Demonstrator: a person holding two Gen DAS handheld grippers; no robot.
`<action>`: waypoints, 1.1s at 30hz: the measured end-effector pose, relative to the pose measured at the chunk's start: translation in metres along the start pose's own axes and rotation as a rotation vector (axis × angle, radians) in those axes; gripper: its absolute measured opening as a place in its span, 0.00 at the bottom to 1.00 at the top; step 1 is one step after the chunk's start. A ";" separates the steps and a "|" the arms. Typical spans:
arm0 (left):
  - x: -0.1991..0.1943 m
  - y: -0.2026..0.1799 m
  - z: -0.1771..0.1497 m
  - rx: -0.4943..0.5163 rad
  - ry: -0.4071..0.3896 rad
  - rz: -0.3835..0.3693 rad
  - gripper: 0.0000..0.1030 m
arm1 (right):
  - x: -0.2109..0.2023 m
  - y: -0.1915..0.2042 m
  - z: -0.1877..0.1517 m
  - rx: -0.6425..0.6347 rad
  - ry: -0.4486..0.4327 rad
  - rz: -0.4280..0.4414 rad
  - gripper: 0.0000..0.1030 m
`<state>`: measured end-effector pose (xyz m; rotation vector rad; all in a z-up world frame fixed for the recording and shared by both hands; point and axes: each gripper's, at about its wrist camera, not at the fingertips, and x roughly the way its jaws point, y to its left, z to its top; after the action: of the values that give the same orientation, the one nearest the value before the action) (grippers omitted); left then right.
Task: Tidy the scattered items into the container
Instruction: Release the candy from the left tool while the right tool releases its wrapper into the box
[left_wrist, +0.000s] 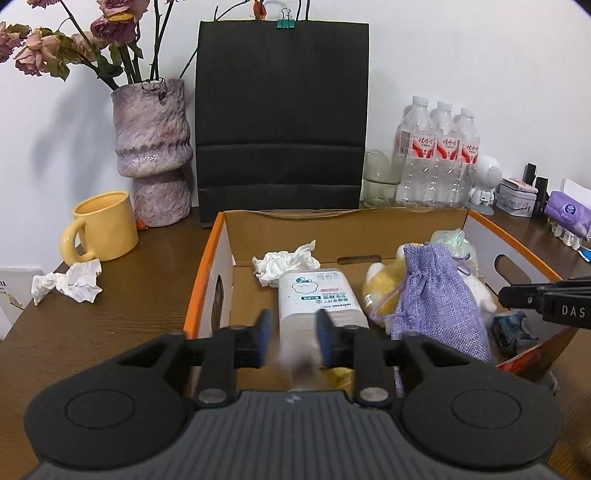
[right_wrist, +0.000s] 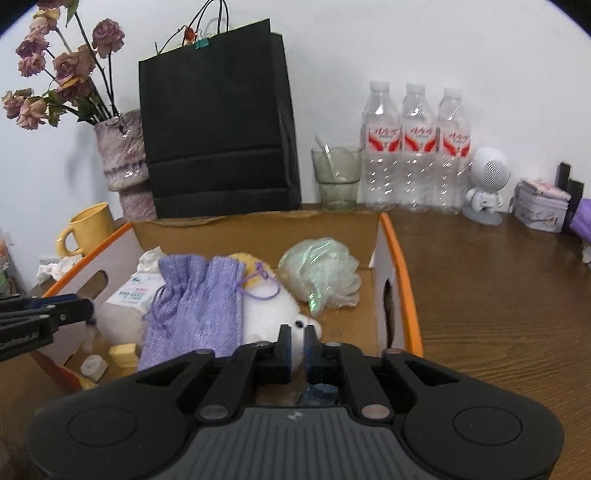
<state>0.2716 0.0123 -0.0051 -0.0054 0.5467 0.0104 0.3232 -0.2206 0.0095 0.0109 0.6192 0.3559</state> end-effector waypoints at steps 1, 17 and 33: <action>-0.001 0.000 0.001 0.000 -0.003 -0.001 0.47 | 0.000 0.000 0.000 0.001 0.000 0.001 0.16; -0.070 -0.008 0.005 -0.025 -0.150 -0.025 1.00 | -0.069 0.010 -0.004 -0.002 -0.125 0.010 1.00; -0.137 -0.001 -0.059 0.022 -0.088 -0.007 1.00 | -0.137 0.011 -0.079 -0.052 -0.033 -0.018 1.00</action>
<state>0.1240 0.0099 0.0152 0.0144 0.4585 -0.0017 0.1707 -0.2626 0.0241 -0.0389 0.5770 0.3540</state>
